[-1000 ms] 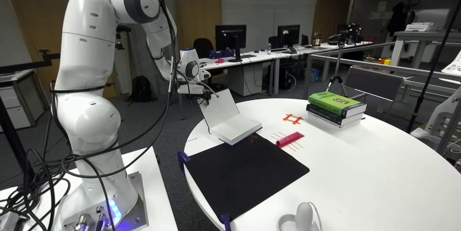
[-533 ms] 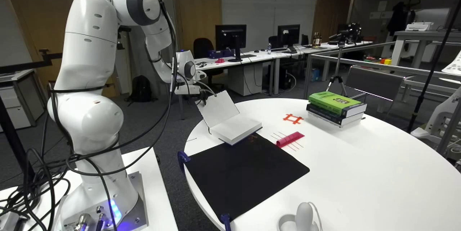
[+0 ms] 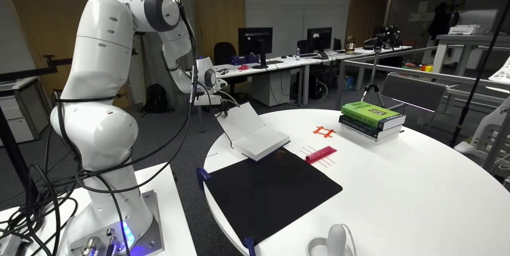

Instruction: Open the blue book

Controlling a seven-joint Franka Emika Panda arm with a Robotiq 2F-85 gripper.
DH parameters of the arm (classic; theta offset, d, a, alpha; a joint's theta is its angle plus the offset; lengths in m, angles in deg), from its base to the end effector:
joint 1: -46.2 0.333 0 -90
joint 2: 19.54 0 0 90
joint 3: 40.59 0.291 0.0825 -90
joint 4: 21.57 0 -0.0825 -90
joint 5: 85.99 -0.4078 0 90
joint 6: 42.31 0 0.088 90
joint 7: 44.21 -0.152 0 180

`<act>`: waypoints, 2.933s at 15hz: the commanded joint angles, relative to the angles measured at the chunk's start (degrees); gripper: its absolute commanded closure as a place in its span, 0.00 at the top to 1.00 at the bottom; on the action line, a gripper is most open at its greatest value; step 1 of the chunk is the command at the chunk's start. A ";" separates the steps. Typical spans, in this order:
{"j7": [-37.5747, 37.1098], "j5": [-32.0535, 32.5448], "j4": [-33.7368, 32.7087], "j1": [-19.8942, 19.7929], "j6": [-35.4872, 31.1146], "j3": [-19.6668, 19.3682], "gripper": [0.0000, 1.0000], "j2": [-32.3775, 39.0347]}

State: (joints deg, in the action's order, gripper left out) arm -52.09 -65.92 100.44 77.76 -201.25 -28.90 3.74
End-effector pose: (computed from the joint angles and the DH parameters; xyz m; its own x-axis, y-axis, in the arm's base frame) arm 0.4368 0.4296 0.1575 0.5911 0.7668 0.2501 0.7748 -0.6261 0.0882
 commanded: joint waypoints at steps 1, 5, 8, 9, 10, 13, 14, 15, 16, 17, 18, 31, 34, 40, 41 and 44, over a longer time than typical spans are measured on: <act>-3.00 2.21 -3.37 2.54 0.82 -2.75 1.00 2.90; -2.95 1.76 -5.39 4.34 1.14 -4.53 1.00 5.44; -2.70 1.46 -6.52 5.50 1.35 -5.47 1.00 6.92; -2.58 1.37 -6.89 5.86 1.51 -5.71 1.00 7.41; -2.60 1.39 -7.10 6.29 1.60 -5.99 1.00 7.79; -2.48 1.22 -7.81 7.38 1.84 -6.53 1.00 8.92; -2.42 1.14 -7.97 7.66 1.91 -6.63 1.00 9.20; -2.37 1.11 -8.19 8.04 1.97 -6.85 1.00 9.53; -2.36 1.13 -8.28 8.39 1.99 -7.05 1.00 9.85; -2.19 1.03 -8.37 8.59 2.06 -7.16 1.00 10.11; -2.21 1.04 -8.44 8.82 2.10 -7.31 1.00 10.30; -2.02 0.98 -11.04 10.81 4.20 -9.60 1.00 15.11; -1.96 0.80 -11.58 10.95 4.79 -9.74 1.00 15.89; -2.24 1.11 -12.14 10.89 6.20 -9.76 1.00 15.88; -2.39 1.28 -12.11 11.03 6.17 -9.90 1.00 15.78; -2.70 1.62 -11.86 11.39 5.89 -10.15 1.00 15.14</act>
State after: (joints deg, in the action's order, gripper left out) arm -52.82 -65.84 89.43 87.53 -196.50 -37.56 19.27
